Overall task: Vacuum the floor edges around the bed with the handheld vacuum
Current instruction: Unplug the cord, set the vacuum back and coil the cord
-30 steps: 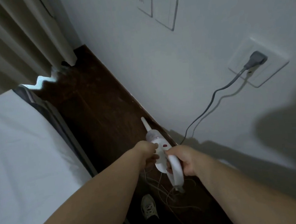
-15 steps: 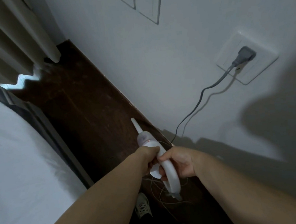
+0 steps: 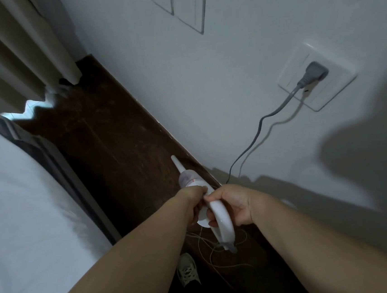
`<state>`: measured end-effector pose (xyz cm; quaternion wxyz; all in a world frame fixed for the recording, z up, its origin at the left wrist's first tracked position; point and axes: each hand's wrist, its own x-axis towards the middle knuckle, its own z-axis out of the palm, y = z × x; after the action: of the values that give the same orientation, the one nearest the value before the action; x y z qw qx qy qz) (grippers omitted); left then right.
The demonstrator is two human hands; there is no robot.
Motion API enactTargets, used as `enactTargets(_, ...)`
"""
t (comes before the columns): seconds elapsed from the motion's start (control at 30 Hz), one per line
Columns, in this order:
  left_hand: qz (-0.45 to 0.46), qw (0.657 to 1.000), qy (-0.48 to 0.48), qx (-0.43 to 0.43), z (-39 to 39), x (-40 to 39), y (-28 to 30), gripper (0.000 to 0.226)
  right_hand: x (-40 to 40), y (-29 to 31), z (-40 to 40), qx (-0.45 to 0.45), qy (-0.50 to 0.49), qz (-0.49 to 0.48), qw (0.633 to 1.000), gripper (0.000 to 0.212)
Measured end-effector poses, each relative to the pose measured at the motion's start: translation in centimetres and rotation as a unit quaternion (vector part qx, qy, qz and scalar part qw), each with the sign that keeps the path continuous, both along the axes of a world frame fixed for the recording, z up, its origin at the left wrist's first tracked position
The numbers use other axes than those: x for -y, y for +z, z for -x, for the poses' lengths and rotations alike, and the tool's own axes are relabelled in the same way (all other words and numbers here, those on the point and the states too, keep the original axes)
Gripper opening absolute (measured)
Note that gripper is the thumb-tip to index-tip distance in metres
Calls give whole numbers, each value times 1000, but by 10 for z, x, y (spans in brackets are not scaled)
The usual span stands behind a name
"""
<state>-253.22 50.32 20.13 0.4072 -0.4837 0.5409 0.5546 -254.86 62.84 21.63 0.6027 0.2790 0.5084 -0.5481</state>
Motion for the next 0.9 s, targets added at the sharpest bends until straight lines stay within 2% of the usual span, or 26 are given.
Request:
enactTargets(0.1, -29, 999, -11, -14, 1, 4, 2, 48, 1, 2, 4, -16, -27, -2, 1000, 23)
enactTargets(0.23, -53, 998, -3, -30, -2, 6, 17, 47, 6, 12, 7, -36, -22, -7, 999, 29)
enactTargets(0.4, -93, 993, 54, -52, -2, 7, 34, 33, 10, 22, 10, -62, -14, 11, 998, 31)
enactTargets(0.63, -124, 983, 76, -113, -8, 3, 74, 20, 13, 37, 11, -111, -32, 22, 993, 43)
enactTargets(0.9, -109, 980, 81, -145, -6, 3, 105, 24, 19, 61, 7, -165, -78, 4, 983, 34)
